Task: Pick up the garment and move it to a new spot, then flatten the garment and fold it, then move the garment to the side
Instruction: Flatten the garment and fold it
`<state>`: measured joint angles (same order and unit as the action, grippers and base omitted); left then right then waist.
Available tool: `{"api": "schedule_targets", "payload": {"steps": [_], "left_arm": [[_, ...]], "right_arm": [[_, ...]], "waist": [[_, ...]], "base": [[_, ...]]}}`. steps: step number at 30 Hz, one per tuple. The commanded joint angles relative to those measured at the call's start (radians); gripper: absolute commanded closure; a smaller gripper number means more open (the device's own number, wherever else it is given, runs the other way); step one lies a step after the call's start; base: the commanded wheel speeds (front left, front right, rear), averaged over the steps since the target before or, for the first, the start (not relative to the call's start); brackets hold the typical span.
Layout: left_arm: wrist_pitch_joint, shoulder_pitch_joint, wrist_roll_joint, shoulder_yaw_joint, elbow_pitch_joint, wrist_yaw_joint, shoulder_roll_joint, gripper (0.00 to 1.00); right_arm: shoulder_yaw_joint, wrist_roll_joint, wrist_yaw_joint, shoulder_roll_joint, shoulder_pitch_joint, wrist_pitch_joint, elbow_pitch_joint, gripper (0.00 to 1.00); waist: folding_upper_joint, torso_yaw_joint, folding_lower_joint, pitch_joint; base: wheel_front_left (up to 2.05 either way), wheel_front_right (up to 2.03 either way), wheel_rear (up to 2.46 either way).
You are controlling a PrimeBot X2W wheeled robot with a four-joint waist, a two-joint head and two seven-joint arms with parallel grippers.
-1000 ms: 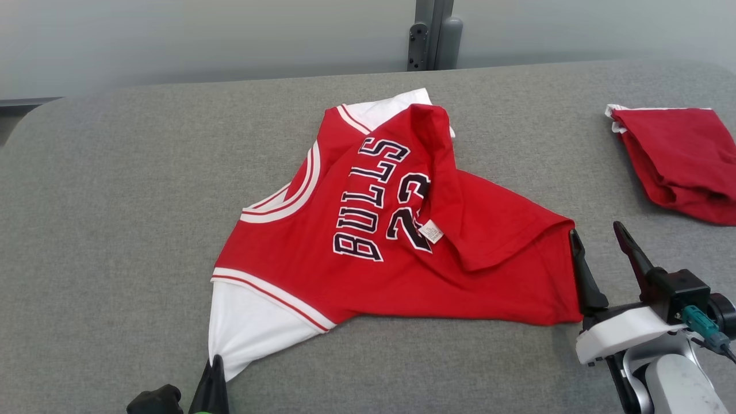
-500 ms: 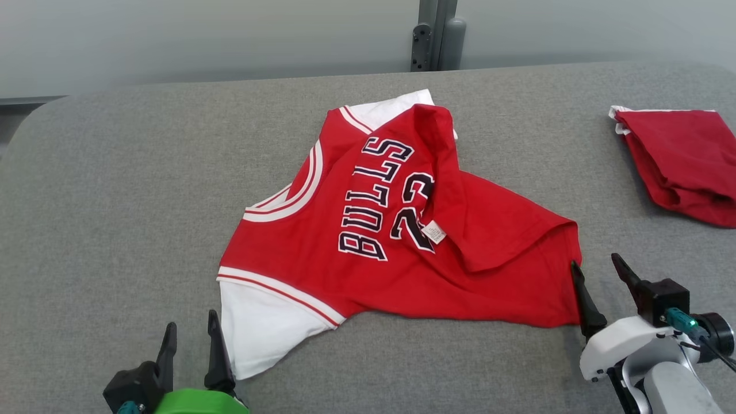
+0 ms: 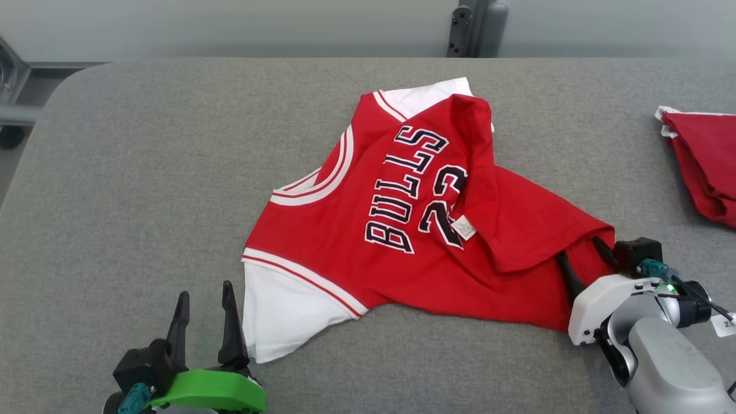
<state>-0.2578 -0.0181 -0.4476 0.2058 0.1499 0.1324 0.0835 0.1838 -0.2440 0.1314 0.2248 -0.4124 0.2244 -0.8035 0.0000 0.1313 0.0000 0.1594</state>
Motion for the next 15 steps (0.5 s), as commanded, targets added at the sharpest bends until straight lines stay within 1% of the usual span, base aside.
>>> {"api": "schedule_targets", "payload": {"steps": [1,4,5,6,8,9,12,15], "left_arm": [[-0.006,0.013,0.004,-0.002,-0.003,0.004,0.002,0.0],[-0.007,0.016,0.004,-0.003,-0.004,0.006,0.001,0.0],[-0.007,0.017,0.004,-0.004,-0.005,0.005,0.001,0.0],[-0.007,0.016,0.004,-0.004,-0.005,0.005,0.001,0.0],[-0.007,0.015,0.004,-0.004,-0.004,0.005,0.0,0.0],[-0.007,0.014,0.004,-0.005,-0.004,0.006,0.0,0.0],[-0.006,0.009,0.004,-0.005,-0.003,0.008,-0.001,0.0],[-0.006,0.003,0.005,-0.005,-0.002,0.008,-0.001,0.0]], "right_arm": [[0.013,-0.018,-0.001,0.011,-0.024,0.001,-0.023,0.0],[0.047,-0.049,-0.001,0.017,-0.062,0.008,-0.066,0.0],[0.059,-0.057,-0.001,0.022,-0.075,0.012,-0.077,0.35],[0.072,-0.066,-0.001,0.026,-0.085,0.017,-0.085,0.61],[0.09,-0.082,-0.001,0.031,-0.099,0.021,-0.098,0.85],[0.099,-0.091,-0.001,0.034,-0.105,0.024,-0.106,1.0],[0.122,-0.11,-0.002,0.049,-0.12,0.032,-0.124,1.0],[0.124,-0.132,-0.002,0.062,-0.132,0.037,-0.125,1.0]], "waist": [[0.0,0.018,0.0,0.012],[0.0,0.03,0.0,0.018],[0.0,0.032,0.0,0.019],[0.0,0.035,0.0,0.019],[0.0,0.037,0.0,0.02],[0.0,0.037,0.0,0.02],[0.0,0.035,0.0,0.016],[0.0,0.029,0.0,0.011]], "base": [[0.0,0.0,0.0],[0.0,0.0,0.0],[0.0,0.0,0.0],[0.0,0.0,0.0],[0.0,0.0,0.0],[0.0,0.0,0.0],[0.0,0.0,0.0],[0.0,0.0,0.0]]}}
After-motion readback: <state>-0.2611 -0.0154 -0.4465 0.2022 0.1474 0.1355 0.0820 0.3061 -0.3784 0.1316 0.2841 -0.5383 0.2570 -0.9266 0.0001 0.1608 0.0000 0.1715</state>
